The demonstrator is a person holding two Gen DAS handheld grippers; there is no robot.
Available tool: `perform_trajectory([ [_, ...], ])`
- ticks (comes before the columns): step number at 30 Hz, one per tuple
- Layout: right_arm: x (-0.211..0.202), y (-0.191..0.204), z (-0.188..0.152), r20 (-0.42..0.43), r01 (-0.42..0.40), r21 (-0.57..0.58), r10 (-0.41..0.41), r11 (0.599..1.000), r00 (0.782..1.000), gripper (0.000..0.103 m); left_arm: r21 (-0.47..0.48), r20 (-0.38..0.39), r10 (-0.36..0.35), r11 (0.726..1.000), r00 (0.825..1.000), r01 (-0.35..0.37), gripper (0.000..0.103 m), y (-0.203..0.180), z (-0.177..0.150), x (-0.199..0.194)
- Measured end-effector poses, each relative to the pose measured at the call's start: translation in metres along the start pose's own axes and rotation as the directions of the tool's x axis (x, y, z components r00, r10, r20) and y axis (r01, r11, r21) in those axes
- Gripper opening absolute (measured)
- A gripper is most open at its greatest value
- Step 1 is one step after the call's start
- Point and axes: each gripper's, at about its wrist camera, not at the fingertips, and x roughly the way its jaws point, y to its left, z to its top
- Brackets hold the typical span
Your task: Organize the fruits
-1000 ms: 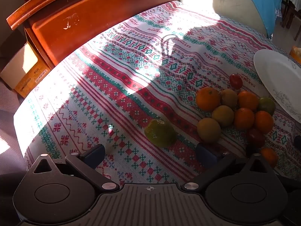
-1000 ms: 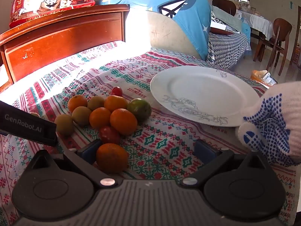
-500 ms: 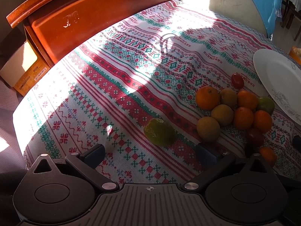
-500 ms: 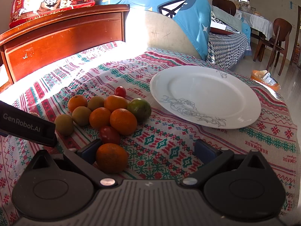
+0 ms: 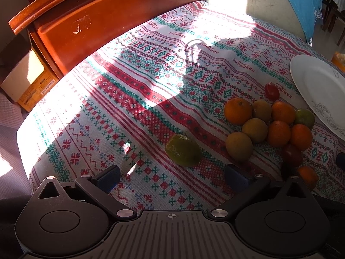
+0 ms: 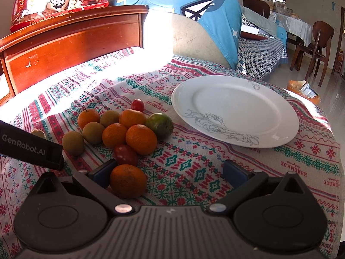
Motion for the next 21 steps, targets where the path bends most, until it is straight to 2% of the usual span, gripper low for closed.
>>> perform_trajectory([
  [7, -0.005, -0.002, 0.003, -0.038, -0.013, -0.013, 0.012, 1.000, 0.999, 0.102, 0.015, 0.013, 0.017, 1.000, 1.000, -0.017, 0.103, -0.004, 0.000, -0.002],
  [15, -0.007, 0.001, 0.016, -0.196, -0.020, -0.016, 0.017, 1.000, 0.981, 0.102, 0.019, 0.019, 0.023, 1.000, 1.000, -0.023, 0.103, -0.005, -0.002, -0.005],
  [21, -0.020, -0.015, 0.019, -0.217, -0.023, 0.113, 0.047, 0.993, 0.975, 0.102, 0.010, 0.031, 0.026, 1.000, 0.999, -0.026, 0.103, -0.002, -0.006, -0.011],
])
